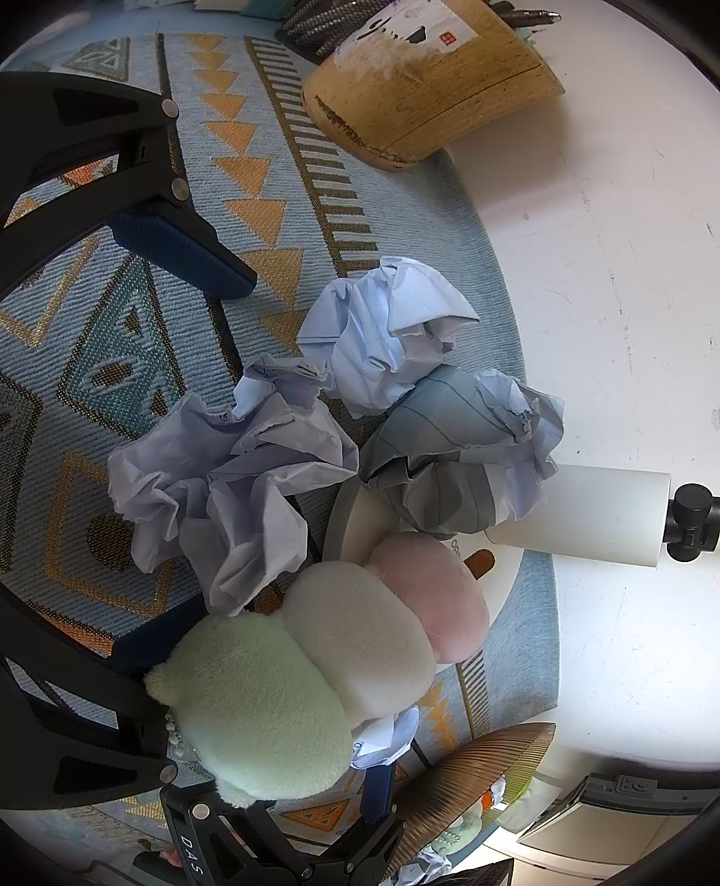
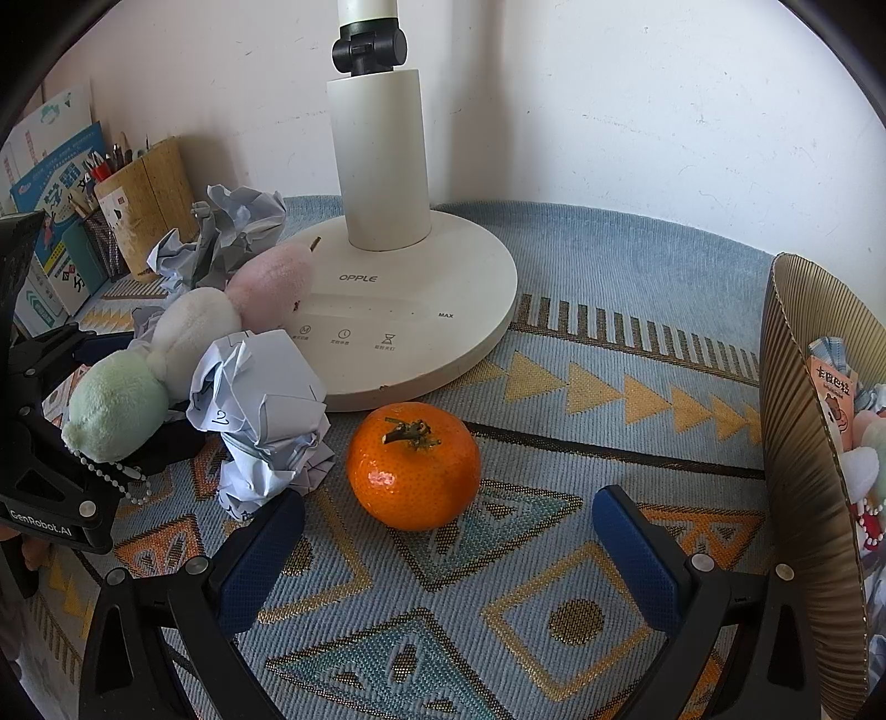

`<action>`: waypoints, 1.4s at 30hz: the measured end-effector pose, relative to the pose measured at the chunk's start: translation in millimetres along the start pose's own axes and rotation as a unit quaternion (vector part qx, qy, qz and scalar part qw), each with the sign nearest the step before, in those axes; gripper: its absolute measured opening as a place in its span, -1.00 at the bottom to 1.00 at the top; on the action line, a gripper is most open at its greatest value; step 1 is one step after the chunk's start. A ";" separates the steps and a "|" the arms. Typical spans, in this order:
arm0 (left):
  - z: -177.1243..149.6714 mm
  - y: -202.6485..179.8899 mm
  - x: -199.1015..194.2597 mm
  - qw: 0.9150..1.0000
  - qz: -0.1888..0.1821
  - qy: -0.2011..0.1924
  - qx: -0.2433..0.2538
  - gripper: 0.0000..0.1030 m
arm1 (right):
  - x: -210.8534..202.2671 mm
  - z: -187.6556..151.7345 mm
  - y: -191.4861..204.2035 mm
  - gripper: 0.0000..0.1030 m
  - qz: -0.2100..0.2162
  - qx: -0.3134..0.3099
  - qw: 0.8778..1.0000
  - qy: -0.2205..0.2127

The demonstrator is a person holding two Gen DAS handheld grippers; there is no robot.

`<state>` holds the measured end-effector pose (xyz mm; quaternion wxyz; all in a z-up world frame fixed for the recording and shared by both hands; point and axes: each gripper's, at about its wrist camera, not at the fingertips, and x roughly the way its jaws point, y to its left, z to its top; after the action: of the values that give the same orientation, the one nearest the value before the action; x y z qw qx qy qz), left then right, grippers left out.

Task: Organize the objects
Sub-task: 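Move both tools back toward the remaining paper balls, plush and orange, then grasp a paper ball with the left tool while the right tool grasps the orange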

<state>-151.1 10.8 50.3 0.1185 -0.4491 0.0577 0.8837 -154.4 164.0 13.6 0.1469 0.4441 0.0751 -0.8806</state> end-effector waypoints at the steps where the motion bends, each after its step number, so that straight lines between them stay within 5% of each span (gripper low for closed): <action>1: 0.0 -0.1 -0.7 1.000 0.000 0.000 0.000 1.00 | 0.1 -0.1 0.1 1.00 0.000 0.000 1.000 0.000; 15: -0.1 -0.7 0.9 1.000 0.000 0.000 0.000 1.00 | -0.6 -1.8 0.6 0.91 0.002 0.002 1.000 -0.003; 17: -1.3 0.0 -0.1 1.000 -0.006 -0.007 0.002 0.76 | -6.2 -2.4 0.1 -0.03 0.003 0.003 1.000 -0.017; 18: -2.7 -3.1 -4.4 1.000 -0.013 -0.020 0.008 0.00 | -10.6 -3.0 -0.4 -0.24 0.005 0.004 1.000 -0.027; 25: -7.5 -19.9 -22.6 0.997 -0.008 -0.061 0.048 -0.07 | -16.6 -3.0 -7.5 -0.24 0.019 0.023 0.998 -0.050; 37: -12.0 6.6 -47.3 0.991 -0.006 -0.136 -0.010 -0.07 | -51.7 -16.2 -5.8 -0.24 0.009 0.023 0.989 -0.148; 42: -17.4 8.0 -60.5 0.985 -0.005 -0.174 -0.013 -0.07 | -61.1 -20.3 -1.5 -0.24 0.041 0.010 0.984 -0.172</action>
<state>-105.2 -10.0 88.9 0.1251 -0.2904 0.0224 0.9484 -105.1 182.5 50.6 0.1894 0.2898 0.0219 -0.9379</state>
